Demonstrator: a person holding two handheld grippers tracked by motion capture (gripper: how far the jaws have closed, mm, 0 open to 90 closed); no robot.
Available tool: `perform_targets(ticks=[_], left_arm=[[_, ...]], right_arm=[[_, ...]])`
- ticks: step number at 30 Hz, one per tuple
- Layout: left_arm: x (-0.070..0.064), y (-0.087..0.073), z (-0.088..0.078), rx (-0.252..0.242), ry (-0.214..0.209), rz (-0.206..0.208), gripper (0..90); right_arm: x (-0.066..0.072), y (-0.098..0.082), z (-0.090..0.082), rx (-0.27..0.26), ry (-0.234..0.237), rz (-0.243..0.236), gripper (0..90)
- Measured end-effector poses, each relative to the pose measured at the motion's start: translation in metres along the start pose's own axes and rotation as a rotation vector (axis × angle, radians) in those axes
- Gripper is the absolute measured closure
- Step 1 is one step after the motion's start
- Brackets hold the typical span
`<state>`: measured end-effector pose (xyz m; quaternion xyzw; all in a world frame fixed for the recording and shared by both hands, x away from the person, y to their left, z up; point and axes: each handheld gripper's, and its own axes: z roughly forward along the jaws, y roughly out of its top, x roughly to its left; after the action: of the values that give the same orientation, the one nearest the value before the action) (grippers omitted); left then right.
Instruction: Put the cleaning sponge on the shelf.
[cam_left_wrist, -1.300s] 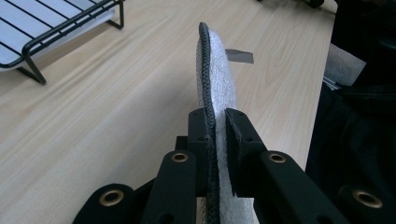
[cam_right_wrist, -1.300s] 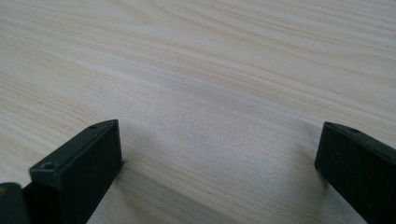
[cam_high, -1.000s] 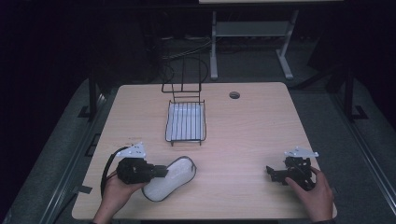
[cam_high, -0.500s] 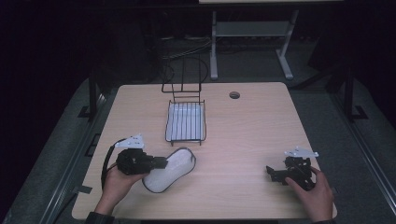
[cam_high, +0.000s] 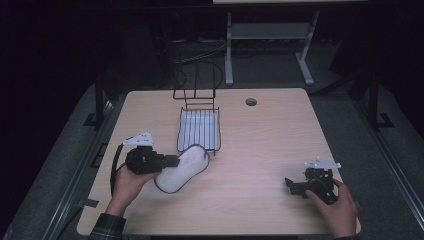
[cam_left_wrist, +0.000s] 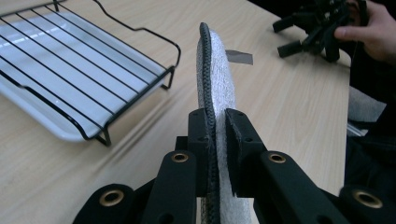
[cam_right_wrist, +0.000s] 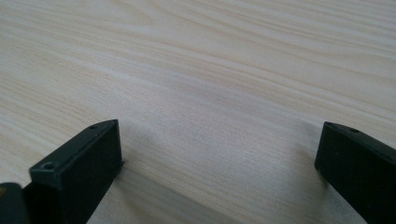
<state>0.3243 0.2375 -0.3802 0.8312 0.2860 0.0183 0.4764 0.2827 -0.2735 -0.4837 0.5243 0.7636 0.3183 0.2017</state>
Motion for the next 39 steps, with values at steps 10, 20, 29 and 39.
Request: perform_targets(ticks=[10,20,29,39], left_arm=[[0.016,0.016,0.002,-0.038,0.021,-0.007,81.1],[0.032,0.03,0.01,-0.058,0.031,-0.026,81.1],[0.046,0.037,0.019,-0.073,0.041,-0.044,81.1],[0.059,0.047,0.026,-0.087,0.048,-0.059,81.1]], right_arm=[[0.0,0.0,0.0,0.0,0.0,-0.001,0.2],[0.0,0.0,0.0,0.0,0.001,0.0,0.2],[0.0,0.0,0.0,0.0,0.001,0.0,0.2],[0.0,0.0,0.0,0.0,0.0,-0.001,0.2]])
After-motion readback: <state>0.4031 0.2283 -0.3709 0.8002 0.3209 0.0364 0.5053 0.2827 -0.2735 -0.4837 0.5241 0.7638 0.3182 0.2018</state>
